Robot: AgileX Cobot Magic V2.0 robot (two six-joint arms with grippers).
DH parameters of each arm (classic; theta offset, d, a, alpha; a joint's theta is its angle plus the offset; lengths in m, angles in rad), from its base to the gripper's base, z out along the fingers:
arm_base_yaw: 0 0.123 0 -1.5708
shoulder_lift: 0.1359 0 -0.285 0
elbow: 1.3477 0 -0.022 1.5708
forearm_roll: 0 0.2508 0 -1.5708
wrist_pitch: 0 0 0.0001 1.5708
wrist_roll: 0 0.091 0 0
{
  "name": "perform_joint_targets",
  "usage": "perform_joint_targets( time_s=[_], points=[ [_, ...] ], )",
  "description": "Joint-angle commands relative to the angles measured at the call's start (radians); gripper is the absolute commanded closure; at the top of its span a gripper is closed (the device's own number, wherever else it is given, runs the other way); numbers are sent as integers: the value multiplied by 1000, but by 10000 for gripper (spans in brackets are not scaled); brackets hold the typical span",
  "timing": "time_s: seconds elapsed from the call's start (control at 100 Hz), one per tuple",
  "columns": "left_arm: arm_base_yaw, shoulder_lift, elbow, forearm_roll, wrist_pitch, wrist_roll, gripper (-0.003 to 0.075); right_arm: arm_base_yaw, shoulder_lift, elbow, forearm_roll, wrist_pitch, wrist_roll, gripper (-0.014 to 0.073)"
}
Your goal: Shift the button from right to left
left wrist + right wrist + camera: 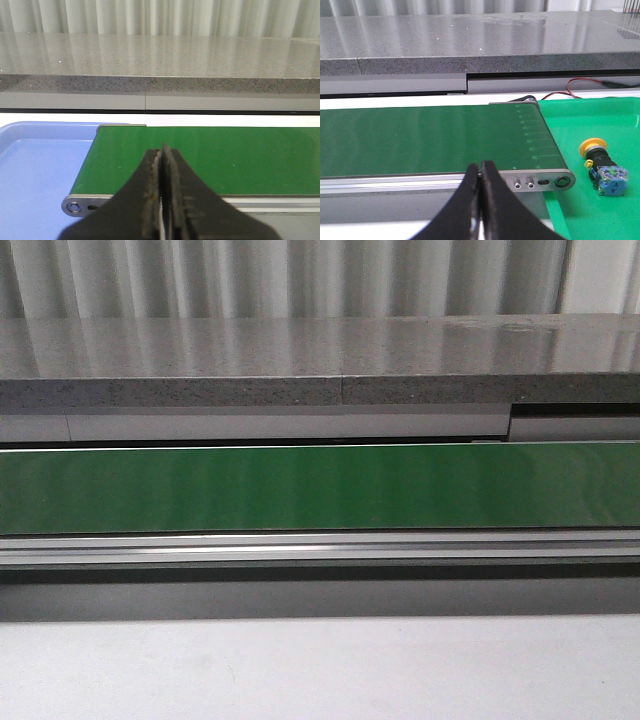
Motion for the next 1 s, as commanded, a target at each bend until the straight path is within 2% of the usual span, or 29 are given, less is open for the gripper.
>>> perform_joint_targets(
  time_s=[0.0, 0.29, 0.53, 0.7, 0.99],
  points=[
    [3, -35, 25, -2, -81, -7, 740, -7, -14, -35, 0, -62, -8, 660],
    [3, -35, 25, -2, -81, -7, 740, -7, 94, -251, 0, 79, -8, 660],
    [3, -35, 25, -2, -81, -7, 740, -7, 278, -400, 0, 85, -7, 660],
    [3, -35, 25, -2, -81, -7, 740, -7, 395, -447, 0, 24, -7, 660],
    [3, -35, 25, -2, -81, -7, 740, -7, 626, -616, 0, 253, -7, 651]
  ],
)
